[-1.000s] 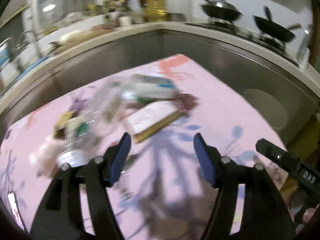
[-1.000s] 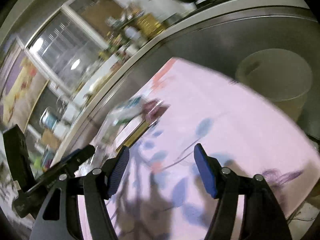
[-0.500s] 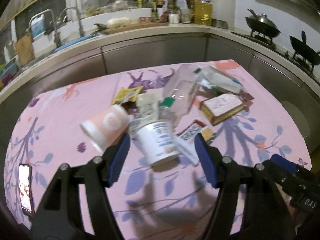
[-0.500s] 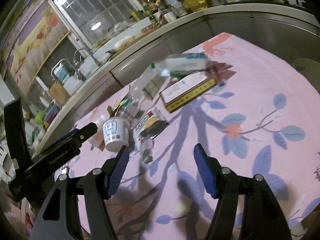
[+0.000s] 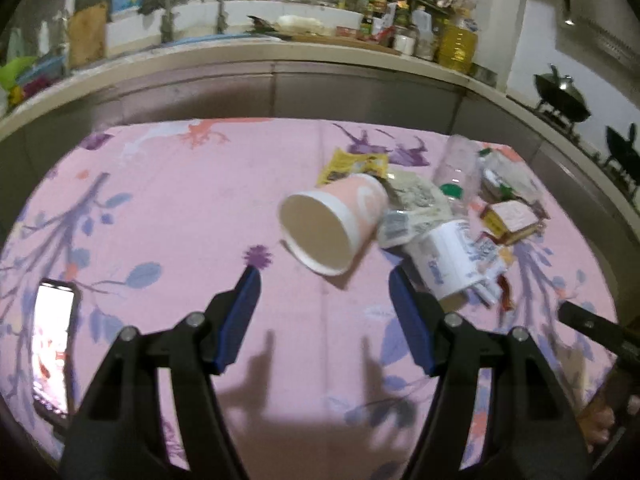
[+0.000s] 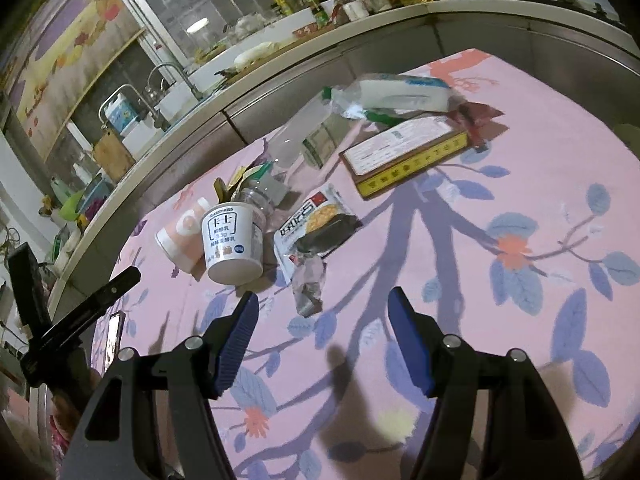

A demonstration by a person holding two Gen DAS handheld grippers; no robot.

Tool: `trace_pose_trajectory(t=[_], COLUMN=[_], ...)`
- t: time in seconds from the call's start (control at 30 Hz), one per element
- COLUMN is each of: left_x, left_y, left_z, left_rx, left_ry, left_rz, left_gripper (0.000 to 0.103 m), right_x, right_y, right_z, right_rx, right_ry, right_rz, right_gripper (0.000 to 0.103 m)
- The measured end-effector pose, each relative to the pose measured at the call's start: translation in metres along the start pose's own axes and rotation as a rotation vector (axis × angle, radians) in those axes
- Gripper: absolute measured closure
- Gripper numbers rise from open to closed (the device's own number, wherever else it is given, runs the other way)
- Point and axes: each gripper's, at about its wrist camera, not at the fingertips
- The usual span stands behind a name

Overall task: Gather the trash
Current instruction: 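Return both tools to the table over the remaining trash, then grasp the white yogurt cup with the left tool while the right tool grasps a wrapper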

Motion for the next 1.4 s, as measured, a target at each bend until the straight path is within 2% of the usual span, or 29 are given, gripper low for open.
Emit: trace_pose_trajectory(t=[0.23, 0.3, 0.4, 0.5, 0.6, 0.63, 0.67, 0.7, 0.73, 0.77, 0.97, 1.1, 1.27, 1.4], left_x=[0.041, 0.050, 0.061, 0.066, 0.074, 0.076, 0.078, 0.080, 0.082, 0.083, 0.073, 0.075, 0.103, 0.148], left_y=[0.032, 0.046, 0.067, 0.082, 0.091, 0.094, 0.095, 0.097, 0.095, 0.092, 0.068, 0.050, 0.038, 0.035], left_z=[0.017, 0.023, 0.030, 0.033, 0.033, 0.032, 0.030, 0.028, 0.027, 0.025, 0.007, -0.003, -0.001, 0.009], left_rx=[-0.118, -0.155, -0.190, -0.222, -0.237, -0.241, -0.246, -0.254, -0.249, -0.243, -0.229, -0.225, -0.217, -0.206], left_ry=[-0.011, -0.030, -0.054, -0.077, -0.069, -0.066, -0.059, -0.051, -0.043, -0.035, -0.026, -0.011, 0.046, 0.119], left_rz=[-0.214, -0.239, -0.227, -0.230, -0.204, -0.198, -0.190, -0.194, -0.187, -0.171, -0.167, -0.187, -0.216, -0.270], left_gripper=[0.039, 0.038, 0.027, 0.026, 0.026, 0.027, 0.040, 0.042, 0.043, 0.043, 0.044, 0.044, 0.044, 0.044], right_x=[0.006, 0.010, 0.016, 0.009, 0.001, -0.001, -0.005, -0.006, -0.006, -0.002, 0.006, 0.019, 0.048, 0.075], right_y=[0.026, 0.032, 0.037, 0.040, 0.048, 0.050, 0.056, 0.060, 0.064, 0.067, 0.039, 0.013, -0.019, -0.049], right_z=[0.022, 0.024, 0.023, 0.020, 0.018, 0.018, 0.016, 0.015, 0.013, 0.011, 0.003, -0.005, 0.006, 0.017], right_rx=[-0.013, -0.029, -0.055, -0.063, -0.083, -0.088, -0.099, -0.110, -0.121, -0.135, -0.083, -0.060, 0.011, 0.106], right_ry=[0.042, 0.072, 0.114, 0.054, -0.008, -0.025, -0.063, -0.082, -0.089, -0.079, -0.078, -0.034, 0.080, 0.122], right_rz=[0.015, 0.031, 0.068, 0.058, 0.059, 0.057, 0.048, 0.044, 0.046, 0.067, 0.095, 0.151, 0.205, 0.174], right_gripper=[0.039, 0.039, 0.042, 0.046, 0.056, 0.062, 0.070, 0.076, 0.090, 0.097, 0.103, 0.103, 0.103, 0.103])
Point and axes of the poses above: each gripper's, at about its wrist camera, not at the fingertips, and y roughly the way its jaws point, x to its right, z to its top, and after that the axes turned 3 degrees about z, right-handed
